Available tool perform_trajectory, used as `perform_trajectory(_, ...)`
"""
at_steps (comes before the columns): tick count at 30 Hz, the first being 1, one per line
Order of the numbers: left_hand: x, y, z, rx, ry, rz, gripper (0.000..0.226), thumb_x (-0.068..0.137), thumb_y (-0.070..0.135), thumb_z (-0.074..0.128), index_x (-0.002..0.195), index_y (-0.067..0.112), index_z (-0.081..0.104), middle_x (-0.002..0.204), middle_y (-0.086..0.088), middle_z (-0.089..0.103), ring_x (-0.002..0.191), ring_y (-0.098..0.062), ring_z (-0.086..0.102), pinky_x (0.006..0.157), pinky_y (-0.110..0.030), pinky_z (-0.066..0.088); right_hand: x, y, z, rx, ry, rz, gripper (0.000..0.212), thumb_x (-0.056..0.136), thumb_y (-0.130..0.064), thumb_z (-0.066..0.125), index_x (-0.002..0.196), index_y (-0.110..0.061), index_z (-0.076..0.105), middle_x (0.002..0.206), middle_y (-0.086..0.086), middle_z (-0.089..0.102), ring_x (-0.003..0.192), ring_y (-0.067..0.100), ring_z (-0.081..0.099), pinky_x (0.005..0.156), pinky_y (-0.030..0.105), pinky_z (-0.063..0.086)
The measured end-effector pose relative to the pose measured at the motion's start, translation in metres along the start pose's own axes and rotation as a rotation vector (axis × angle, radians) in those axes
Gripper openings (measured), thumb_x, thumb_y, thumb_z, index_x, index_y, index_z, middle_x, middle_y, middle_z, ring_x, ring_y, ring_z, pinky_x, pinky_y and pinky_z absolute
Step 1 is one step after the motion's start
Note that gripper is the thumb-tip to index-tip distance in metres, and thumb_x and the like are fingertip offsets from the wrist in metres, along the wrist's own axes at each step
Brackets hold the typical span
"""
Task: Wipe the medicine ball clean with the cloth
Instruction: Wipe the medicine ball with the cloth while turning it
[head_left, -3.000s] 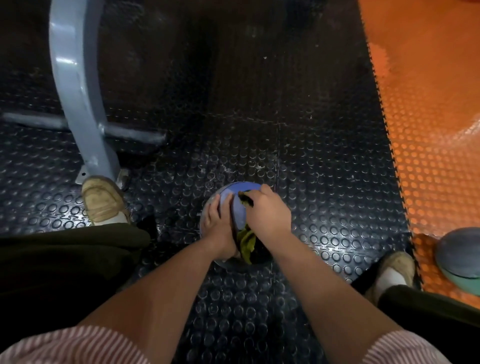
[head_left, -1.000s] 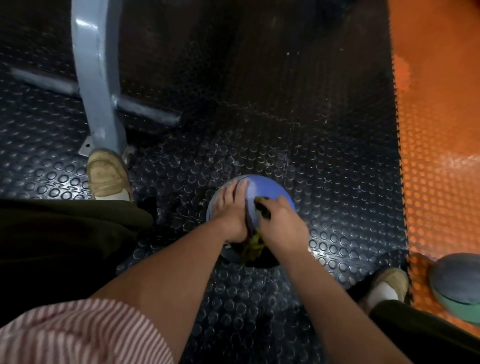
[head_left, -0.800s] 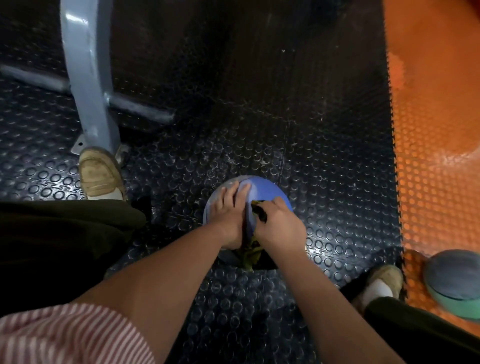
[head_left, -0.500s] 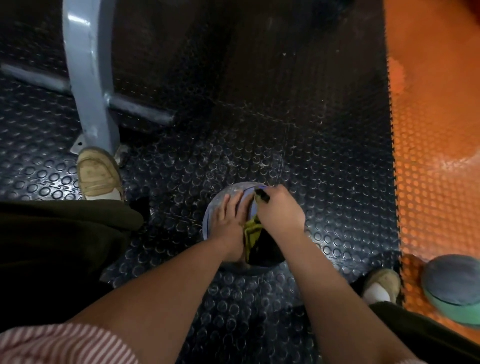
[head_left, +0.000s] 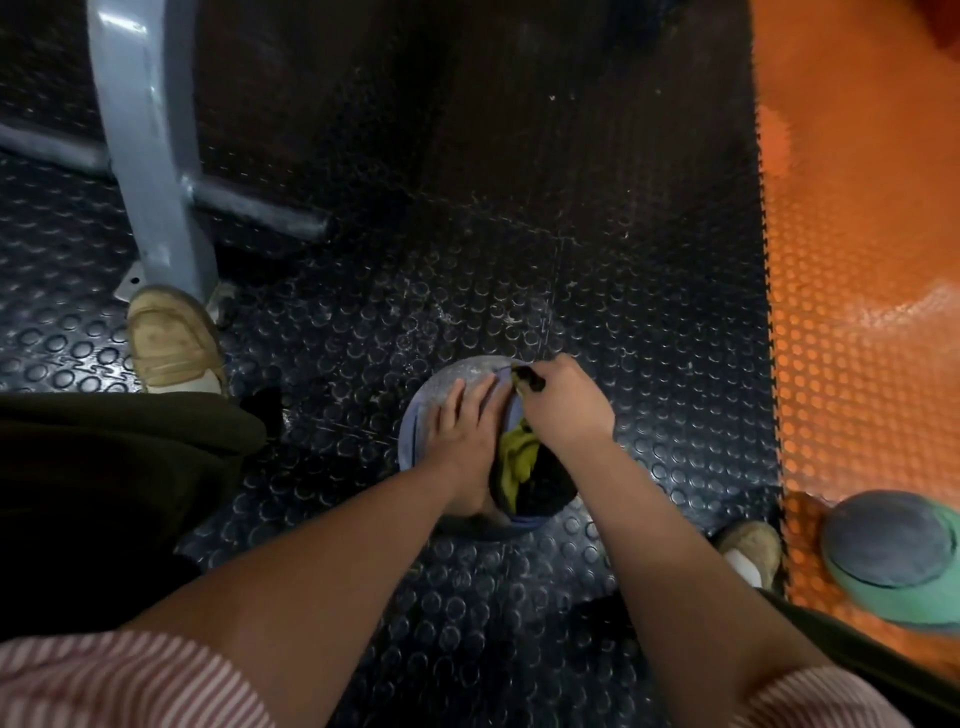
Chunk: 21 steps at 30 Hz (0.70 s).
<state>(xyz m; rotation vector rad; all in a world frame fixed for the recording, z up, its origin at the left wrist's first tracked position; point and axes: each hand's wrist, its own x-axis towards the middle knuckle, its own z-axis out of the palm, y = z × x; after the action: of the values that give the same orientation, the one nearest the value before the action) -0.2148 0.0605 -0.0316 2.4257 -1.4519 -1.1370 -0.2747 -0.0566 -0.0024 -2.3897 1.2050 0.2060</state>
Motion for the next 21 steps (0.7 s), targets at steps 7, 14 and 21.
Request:
perform_trajectory(7, 0.018, -0.015, -0.016, -0.123, 0.035, -0.028, 0.129, 0.076, 0.026, 0.079, 0.148, 0.018, -0.027, 0.158, 0.000, -0.027, 0.146, -0.024, -0.023, 0.121, -0.036, -0.003, -0.052, 0.008, 0.011, 0.109, 0.045, 0.017, 0.035, 0.095, -0.018, 0.048, 0.123, -0.034, 0.060, 0.111, 0.001, 0.051, 0.095, 0.026, 0.057, 0.071, 0.033, 0.045)
perform_trajectory(14, -0.004, -0.011, 0.010, 0.083, 0.020, 0.060, 0.149, 0.061, 0.052, 0.086, 0.146, 0.015, -0.031, 0.156, -0.004, -0.028, 0.145, -0.029, -0.026, 0.120, -0.046, -0.008, -0.034, 0.003, 0.003, 0.008, 0.045, 0.042, 0.027, 0.093, -0.010, 0.043, 0.107, -0.017, 0.065, 0.109, 0.005, 0.049, 0.093, 0.031, 0.056, 0.064, 0.033, 0.040)
perform_trajectory(21, 0.010, -0.019, 0.001, -0.017, 0.084, 0.031, 0.138, 0.065, 0.040, 0.086, 0.150, 0.019, -0.021, 0.158, -0.001, -0.020, 0.147, -0.025, -0.020, 0.121, -0.041, -0.005, -0.043, 0.001, 0.005, 0.054, 0.010, 0.053, 0.029, 0.096, -0.011, 0.041, 0.109, -0.018, 0.066, 0.106, 0.005, 0.046, 0.094, 0.031, 0.056, 0.066, 0.033, 0.040)
